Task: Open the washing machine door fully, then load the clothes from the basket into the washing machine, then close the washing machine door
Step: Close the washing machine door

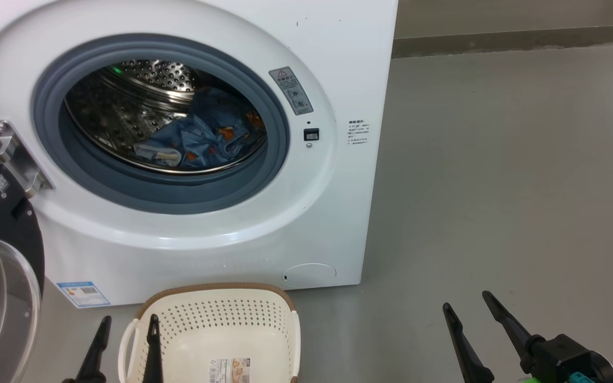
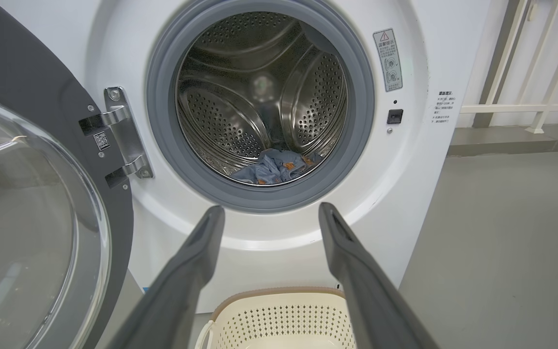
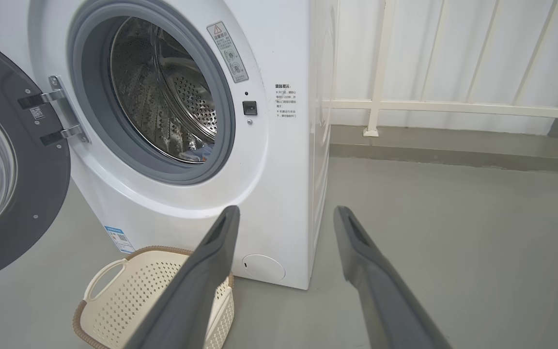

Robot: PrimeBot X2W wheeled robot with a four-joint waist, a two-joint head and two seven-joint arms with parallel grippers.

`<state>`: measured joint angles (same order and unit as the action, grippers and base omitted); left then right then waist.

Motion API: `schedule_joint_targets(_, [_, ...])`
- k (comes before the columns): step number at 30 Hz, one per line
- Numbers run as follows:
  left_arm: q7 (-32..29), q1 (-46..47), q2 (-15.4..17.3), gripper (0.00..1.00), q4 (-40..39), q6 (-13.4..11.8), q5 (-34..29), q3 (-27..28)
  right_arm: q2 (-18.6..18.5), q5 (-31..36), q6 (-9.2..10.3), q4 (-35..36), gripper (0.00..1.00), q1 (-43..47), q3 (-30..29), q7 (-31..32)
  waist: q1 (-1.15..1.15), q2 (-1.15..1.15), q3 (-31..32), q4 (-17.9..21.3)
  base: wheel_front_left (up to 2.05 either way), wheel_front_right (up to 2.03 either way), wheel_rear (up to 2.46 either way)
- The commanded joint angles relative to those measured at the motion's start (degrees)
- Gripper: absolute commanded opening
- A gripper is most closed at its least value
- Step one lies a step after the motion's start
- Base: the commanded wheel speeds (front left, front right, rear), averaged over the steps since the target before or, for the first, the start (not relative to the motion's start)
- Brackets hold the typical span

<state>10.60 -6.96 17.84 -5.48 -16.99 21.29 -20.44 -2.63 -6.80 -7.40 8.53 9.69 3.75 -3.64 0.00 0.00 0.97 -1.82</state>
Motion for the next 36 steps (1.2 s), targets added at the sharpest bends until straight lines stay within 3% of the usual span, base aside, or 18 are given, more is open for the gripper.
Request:
schedule_joint_targets(1, [0.3, 2.6, 1.1, 1.0, -1.1, -0.8, 0.1, 1.9, -0.2, -0.3, -0.09, 1.4, 1.0, -1.4, 1.3, -0.5, 0.0, 0.0, 0.0, 0.0, 0.0, 0.0, 0.0])
schedule_joint_targets(11, [0.4, 2.8, 1.1, 1.0, -1.3, -1.7, -0.3, 1.8, -0.2, -0.3, -0.09, 1.5, 1.0, -1.4, 1.3, -0.6, 0.0, 0.0, 0.1, -0.3, -0.62, 0.62, 0.0])
schedule_joint_targets(26, [0.7, 3.0, 1.6, 1.0, -1.5, -0.9, 0.1, 0.9, -0.2, -0.4, -0.09, 1.5, 1.0, -1.4, 1.3, -0.3, 0.0, 0.0, 0.2, -0.6, -1.57, 1.56, 0.0])
schedule_joint_targets(36, [0.8, 3.3, 2.0, 1.0, -1.5, -0.8, 0.0, 0.5, -0.2, -0.4, -0.09, 1.4, 1.0, -1.5, 1.3, -0.4, 0.0, 0.0, 0.4, -0.6, -0.31, 0.31, 0.0])
